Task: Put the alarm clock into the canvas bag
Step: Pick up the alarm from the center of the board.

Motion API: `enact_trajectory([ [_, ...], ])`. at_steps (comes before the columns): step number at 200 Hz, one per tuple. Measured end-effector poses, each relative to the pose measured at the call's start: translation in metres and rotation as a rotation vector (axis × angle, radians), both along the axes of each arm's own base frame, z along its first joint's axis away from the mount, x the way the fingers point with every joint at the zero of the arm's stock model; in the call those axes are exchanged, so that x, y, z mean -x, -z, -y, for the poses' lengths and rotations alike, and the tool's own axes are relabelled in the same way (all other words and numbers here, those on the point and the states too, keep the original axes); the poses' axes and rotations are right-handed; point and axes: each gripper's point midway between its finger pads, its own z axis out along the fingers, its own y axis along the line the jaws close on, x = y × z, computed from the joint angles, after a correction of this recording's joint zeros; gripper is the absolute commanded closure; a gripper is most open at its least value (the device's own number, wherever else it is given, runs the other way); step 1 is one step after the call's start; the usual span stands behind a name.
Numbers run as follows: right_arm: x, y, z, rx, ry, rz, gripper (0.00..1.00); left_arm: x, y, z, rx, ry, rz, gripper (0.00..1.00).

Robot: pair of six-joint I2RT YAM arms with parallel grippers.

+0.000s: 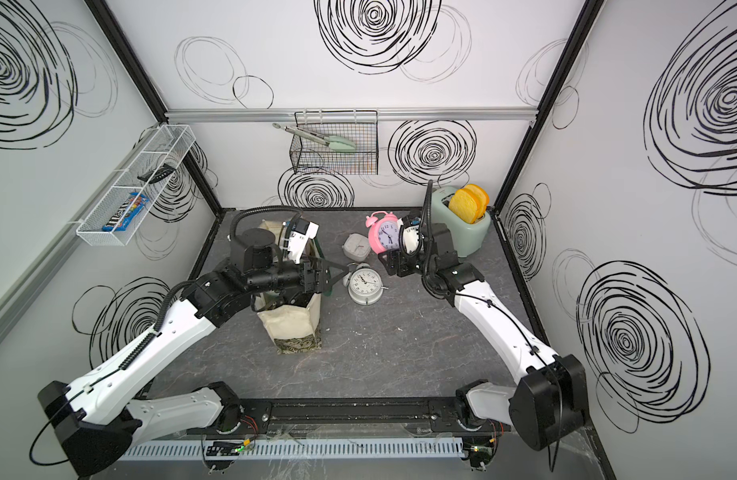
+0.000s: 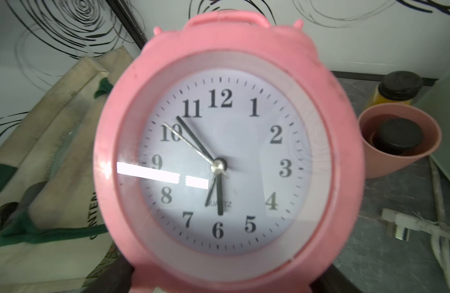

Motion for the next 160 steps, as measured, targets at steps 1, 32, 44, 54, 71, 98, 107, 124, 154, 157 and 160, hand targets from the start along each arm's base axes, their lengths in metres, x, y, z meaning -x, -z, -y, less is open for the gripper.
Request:
enact_trajectory([
  [1, 0.001, -0.001, 0.000, -0.002, -0.001, 0.000, 0.50, 0.000, -0.001, 0.001, -0.001, 0.000, 0.002, 0.04],
  [32, 0.031, -0.024, -0.017, -0.076, -0.073, 0.030, 0.51, -0.009, 0.002, 0.021, -0.037, 0.005, 0.012, 0.03],
  [44, 0.040, -0.030, -0.021, -0.097, -0.097, 0.036, 0.51, -0.012, 0.007, 0.029, -0.057, 0.001, 0.006, 0.01],
  [54, 0.046, -0.034, -0.025, -0.111, -0.113, 0.039, 0.52, -0.014, 0.012, 0.035, -0.078, -0.002, 0.000, 0.01],
  [71, 0.051, -0.039, -0.028, -0.126, -0.131, 0.042, 0.52, -0.017, 0.019, 0.045, -0.110, -0.010, -0.009, 0.01],
  [98, 0.057, -0.044, -0.029, -0.144, -0.144, 0.045, 0.52, -0.021, 0.026, 0.051, -0.141, -0.044, -0.019, 0.05],
  [107, 0.058, -0.045, -0.028, -0.149, -0.140, 0.044, 0.53, -0.023, 0.026, 0.051, -0.144, -0.060, -0.023, 0.07],
  [124, 0.058, -0.046, -0.027, -0.156, -0.132, 0.042, 0.53, -0.024, 0.027, 0.051, -0.145, -0.084, -0.032, 0.10],
  [154, 0.057, -0.046, -0.026, -0.168, -0.120, 0.044, 0.53, -0.024, 0.027, 0.051, -0.132, -0.111, -0.056, 0.13],
  [157, 0.057, -0.046, -0.026, -0.168, -0.119, 0.044, 0.53, -0.024, 0.027, 0.051, -0.130, -0.112, -0.059, 0.13],
  [160, 0.056, -0.046, -0.026, -0.168, -0.117, 0.044, 0.53, -0.024, 0.027, 0.050, -0.129, -0.115, -0.062, 0.13],
])
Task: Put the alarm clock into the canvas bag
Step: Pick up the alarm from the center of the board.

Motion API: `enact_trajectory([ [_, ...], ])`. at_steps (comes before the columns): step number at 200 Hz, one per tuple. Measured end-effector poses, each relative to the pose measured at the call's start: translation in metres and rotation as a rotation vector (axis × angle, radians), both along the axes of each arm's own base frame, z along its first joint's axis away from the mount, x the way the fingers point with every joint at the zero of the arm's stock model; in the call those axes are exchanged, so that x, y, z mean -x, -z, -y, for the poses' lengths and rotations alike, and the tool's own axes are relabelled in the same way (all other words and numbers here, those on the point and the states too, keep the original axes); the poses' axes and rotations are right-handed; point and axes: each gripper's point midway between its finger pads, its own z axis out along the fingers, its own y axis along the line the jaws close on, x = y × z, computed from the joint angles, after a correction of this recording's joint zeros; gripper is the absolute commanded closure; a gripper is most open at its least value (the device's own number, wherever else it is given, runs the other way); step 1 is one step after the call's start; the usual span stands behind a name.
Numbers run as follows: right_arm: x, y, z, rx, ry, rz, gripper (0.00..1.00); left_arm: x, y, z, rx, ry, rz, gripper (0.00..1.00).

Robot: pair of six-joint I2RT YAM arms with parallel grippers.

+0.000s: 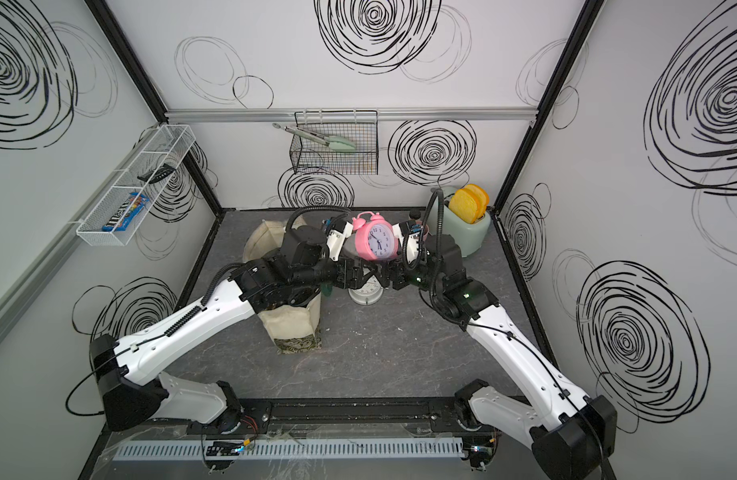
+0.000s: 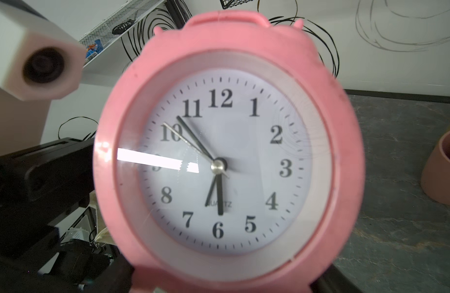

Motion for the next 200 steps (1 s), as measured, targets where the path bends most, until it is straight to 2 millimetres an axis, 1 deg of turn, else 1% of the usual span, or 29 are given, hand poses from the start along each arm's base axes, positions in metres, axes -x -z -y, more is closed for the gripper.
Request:
enact_trajectory([
  [38, -0.003, -0.002, 0.001, -0.007, 0.012, 0.014, 0.54, -0.001, -0.001, -0.001, 0.031, -0.026, -0.031, 0.14],
  [70, -0.003, -0.005, 0.001, -0.012, 0.014, 0.026, 0.53, -0.002, -0.004, -0.008, 0.050, -0.047, -0.042, 0.14],
  [89, 0.002, 0.000, -0.002, -0.007, -0.010, 0.013, 0.54, -0.013, -0.020, -0.018, 0.098, -0.094, -0.004, 0.14],
  [106, 0.007, 0.004, -0.005, -0.006, -0.033, -0.005, 0.54, -0.018, -0.036, -0.026, 0.141, -0.126, 0.032, 0.14],
  [118, 0.010, 0.006, -0.007, -0.004, -0.047, -0.016, 0.54, -0.020, -0.044, -0.030, 0.165, -0.140, 0.052, 0.14],
  [134, 0.013, 0.007, -0.009, -0.007, -0.064, -0.022, 0.54, -0.023, -0.051, -0.030, 0.187, -0.147, 0.067, 0.16],
  [157, 0.016, 0.007, -0.012, -0.009, -0.078, -0.024, 0.54, -0.027, -0.047, -0.028, 0.185, -0.150, 0.057, 0.20],
  [183, 0.018, 0.007, -0.014, -0.010, -0.088, -0.024, 0.54, -0.031, -0.034, -0.020, 0.173, -0.141, 0.021, 0.23],
  [200, 0.018, 0.007, -0.014, -0.009, -0.088, -0.027, 0.54, -0.031, -0.028, -0.016, 0.170, -0.134, 0.004, 0.27],
])
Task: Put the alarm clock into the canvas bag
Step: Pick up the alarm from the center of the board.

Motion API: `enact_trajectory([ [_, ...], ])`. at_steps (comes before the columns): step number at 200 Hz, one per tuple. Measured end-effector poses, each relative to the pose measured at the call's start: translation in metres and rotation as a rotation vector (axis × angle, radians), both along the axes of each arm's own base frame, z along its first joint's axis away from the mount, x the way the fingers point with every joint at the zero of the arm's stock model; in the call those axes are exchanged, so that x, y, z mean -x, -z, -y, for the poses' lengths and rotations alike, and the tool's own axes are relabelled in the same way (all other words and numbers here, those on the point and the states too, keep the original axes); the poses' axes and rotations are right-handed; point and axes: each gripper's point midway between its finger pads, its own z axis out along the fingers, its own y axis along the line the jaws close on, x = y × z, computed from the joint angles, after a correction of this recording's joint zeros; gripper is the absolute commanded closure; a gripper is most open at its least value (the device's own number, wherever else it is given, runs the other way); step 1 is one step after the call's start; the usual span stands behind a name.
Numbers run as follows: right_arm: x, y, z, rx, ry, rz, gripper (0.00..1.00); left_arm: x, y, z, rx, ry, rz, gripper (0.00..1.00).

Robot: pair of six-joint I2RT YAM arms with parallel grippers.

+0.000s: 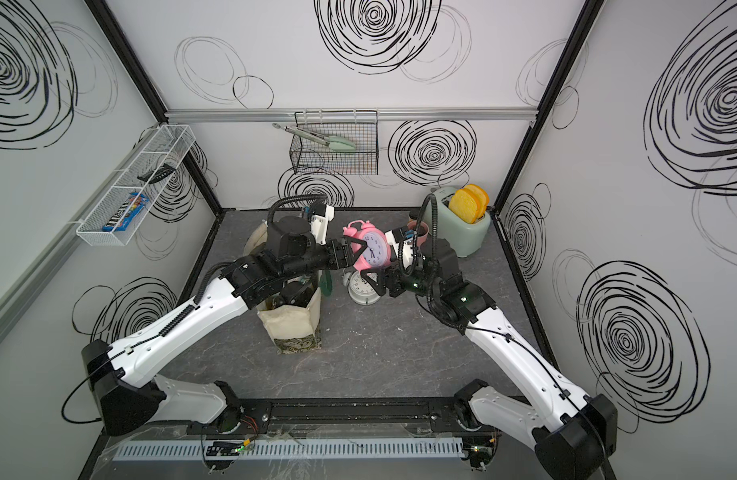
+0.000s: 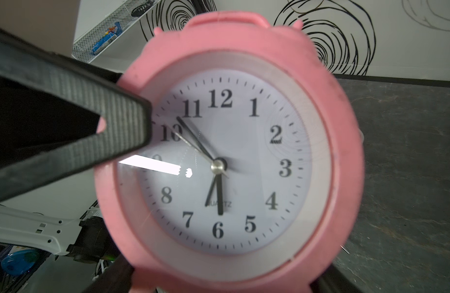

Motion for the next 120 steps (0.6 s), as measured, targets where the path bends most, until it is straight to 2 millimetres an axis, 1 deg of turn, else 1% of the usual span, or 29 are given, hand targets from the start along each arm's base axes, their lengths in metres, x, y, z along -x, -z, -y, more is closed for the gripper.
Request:
enact_trajectory([
  [49, 0.002, 0.001, -0.002, -0.001, -0.004, -0.005, 0.55, 0.005, 0.000, 0.006, 0.016, 0.012, -0.018, 0.40],
  [67, 0.002, 0.001, -0.003, -0.001, -0.008, -0.007, 0.55, 0.006, 0.001, 0.008, 0.021, 0.015, -0.028, 0.41],
  [104, 0.003, 0.003, -0.007, 0.003, -0.017, -0.012, 0.56, 0.007, 0.012, 0.014, 0.013, 0.022, -0.062, 0.42],
  [120, 0.003, 0.006, -0.010, 0.007, -0.021, -0.016, 0.56, 0.009, 0.016, 0.014, 0.006, 0.021, -0.077, 0.49],
])
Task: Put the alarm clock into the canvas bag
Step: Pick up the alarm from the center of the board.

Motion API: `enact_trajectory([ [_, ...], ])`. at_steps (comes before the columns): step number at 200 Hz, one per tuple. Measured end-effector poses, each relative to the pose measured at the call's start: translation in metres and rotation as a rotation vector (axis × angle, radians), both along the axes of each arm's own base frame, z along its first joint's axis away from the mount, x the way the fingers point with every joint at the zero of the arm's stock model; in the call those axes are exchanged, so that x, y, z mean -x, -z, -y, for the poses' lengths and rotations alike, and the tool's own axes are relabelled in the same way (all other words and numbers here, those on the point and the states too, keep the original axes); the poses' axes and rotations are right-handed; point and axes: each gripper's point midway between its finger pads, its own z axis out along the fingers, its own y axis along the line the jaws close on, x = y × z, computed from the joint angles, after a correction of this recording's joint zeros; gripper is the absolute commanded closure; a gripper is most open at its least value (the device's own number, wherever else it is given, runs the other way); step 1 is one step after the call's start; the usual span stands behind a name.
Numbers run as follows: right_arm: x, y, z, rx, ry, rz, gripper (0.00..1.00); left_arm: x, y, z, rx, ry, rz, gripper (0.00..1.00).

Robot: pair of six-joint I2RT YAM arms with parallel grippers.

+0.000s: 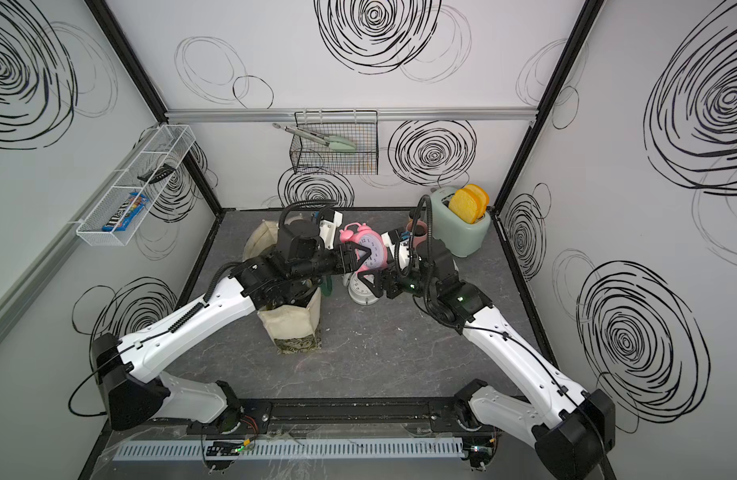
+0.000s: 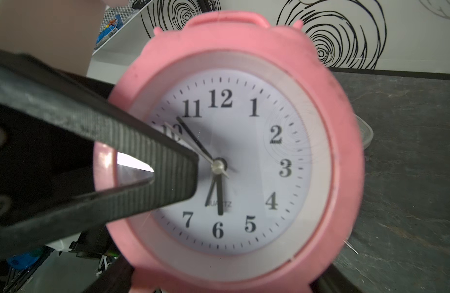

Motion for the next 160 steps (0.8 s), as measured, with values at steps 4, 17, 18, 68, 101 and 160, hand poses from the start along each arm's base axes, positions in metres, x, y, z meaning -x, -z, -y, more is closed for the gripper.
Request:
enact_trajectory([
  [4, 0.000, 0.001, 0.000, 0.002, 0.000, -0.001, 0.55, 0.000, 0.000, 0.000, 0.000, -0.001, -0.002, 0.51],
  [17, -0.001, 0.003, -0.002, 0.006, -0.001, -0.005, 0.56, 0.000, 0.001, -0.001, -0.001, -0.008, -0.005, 0.55],
  [18, 0.000, 0.003, -0.002, 0.006, -0.001, -0.005, 0.55, 0.000, 0.001, -0.001, -0.001, -0.008, -0.006, 0.55],
  [68, 0.001, 0.001, -0.010, 0.008, -0.011, 0.012, 0.02, 0.002, -0.003, -0.013, -0.029, -0.061, 0.008, 0.62],
  [101, 0.003, -0.014, -0.026, -0.005, -0.054, 0.053, 0.03, 0.007, -0.023, -0.059, -0.116, -0.189, 0.095, 0.62],
  [160, -0.018, 0.031, -0.080, 0.100, -0.107, -0.026, 0.03, 0.034, -0.062, -0.175, -0.242, -0.469, 0.199, 0.63],
])
